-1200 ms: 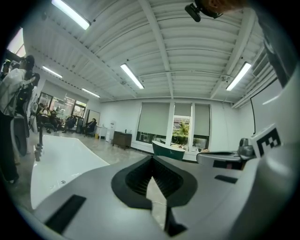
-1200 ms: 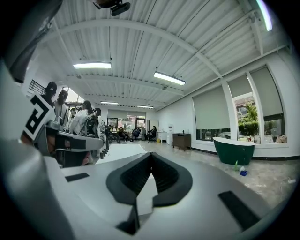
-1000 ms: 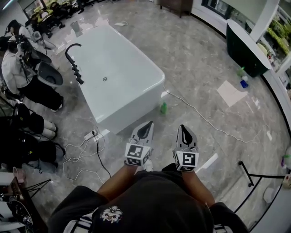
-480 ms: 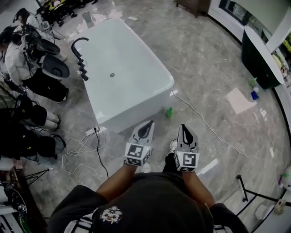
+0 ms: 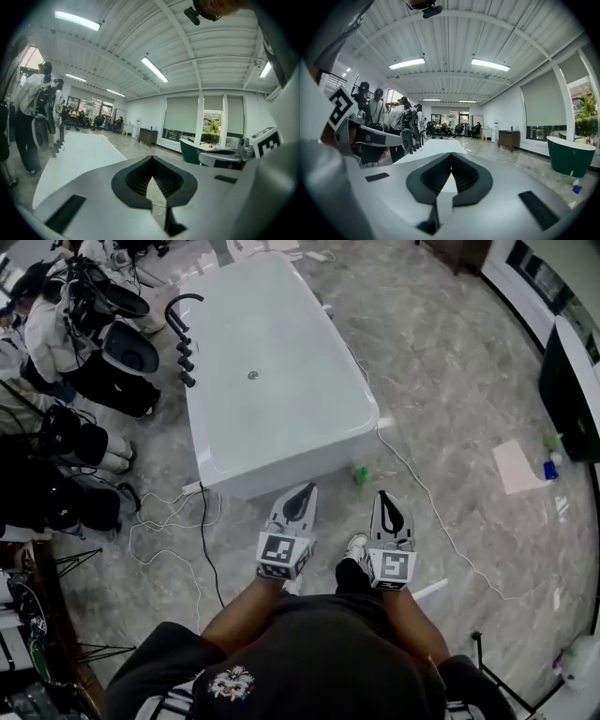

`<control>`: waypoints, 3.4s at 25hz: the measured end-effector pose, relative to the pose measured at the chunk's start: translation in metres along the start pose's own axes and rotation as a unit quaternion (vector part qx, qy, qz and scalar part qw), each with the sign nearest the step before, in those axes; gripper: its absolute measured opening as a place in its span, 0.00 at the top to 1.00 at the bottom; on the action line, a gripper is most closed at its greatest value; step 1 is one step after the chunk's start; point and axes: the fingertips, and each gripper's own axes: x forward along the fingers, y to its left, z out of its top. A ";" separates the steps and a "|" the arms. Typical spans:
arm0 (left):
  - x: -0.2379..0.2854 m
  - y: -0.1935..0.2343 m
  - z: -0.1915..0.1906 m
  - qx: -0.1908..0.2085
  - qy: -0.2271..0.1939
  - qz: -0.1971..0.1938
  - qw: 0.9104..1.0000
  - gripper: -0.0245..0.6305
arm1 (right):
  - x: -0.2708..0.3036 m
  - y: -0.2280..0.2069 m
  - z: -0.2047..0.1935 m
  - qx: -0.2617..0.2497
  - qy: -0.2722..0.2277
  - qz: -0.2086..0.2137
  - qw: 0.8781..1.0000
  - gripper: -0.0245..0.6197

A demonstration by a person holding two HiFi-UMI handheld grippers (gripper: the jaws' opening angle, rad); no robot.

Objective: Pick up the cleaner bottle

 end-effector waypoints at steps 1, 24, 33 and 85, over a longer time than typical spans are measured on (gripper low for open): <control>0.006 0.003 0.000 0.002 -0.002 0.009 1.000 0.95 | 0.008 -0.004 0.000 -0.004 0.000 0.011 1.000 0.94; 0.045 0.089 -0.009 -0.020 -0.014 0.117 0.993 0.95 | 0.126 0.015 -0.013 -0.044 0.013 0.137 0.990 0.94; 0.028 0.116 -0.020 -0.035 -0.024 0.123 0.991 0.95 | 0.127 0.029 -0.007 -0.052 0.005 0.112 0.992 0.94; 0.228 0.176 -0.535 -0.010 -0.061 0.209 0.976 0.95 | 0.273 -0.084 -0.759 -0.015 0.123 0.105 0.987 0.57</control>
